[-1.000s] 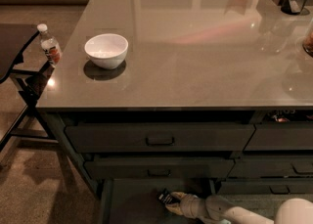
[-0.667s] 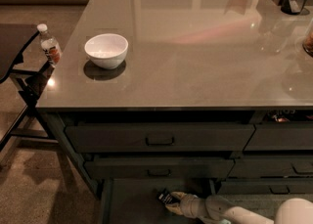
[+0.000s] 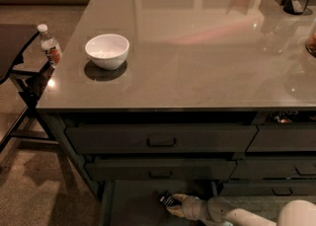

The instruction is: Place rxbar blueberry into bottom drawer

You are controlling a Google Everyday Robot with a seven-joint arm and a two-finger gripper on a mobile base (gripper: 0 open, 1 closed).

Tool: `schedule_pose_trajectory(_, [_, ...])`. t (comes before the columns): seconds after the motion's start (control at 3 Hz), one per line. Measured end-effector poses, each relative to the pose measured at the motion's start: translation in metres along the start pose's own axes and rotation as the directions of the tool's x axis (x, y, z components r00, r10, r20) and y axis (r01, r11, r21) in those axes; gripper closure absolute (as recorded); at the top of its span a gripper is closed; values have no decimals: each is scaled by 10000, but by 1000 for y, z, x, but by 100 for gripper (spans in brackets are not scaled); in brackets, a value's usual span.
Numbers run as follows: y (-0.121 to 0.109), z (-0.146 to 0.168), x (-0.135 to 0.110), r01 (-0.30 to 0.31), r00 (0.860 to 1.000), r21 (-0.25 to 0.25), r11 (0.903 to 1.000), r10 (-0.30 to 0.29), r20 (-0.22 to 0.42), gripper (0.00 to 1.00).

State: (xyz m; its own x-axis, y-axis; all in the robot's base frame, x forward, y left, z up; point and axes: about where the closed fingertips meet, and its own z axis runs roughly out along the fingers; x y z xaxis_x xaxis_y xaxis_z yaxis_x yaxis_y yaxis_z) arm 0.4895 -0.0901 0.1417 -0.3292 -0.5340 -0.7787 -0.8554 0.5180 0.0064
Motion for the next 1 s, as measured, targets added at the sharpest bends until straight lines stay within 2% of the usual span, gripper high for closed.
schedule_pose_trajectory(0.33, [0,0,0,0,10000,-1,10000,0,0,11])
schedule_pose_trajectory(0.67, [0,0,0,0,10000,-2,10000,0,1,0])
schedule_pose_trajectory(1.0, [0,0,0,0,10000,-2,10000,0,1,0])
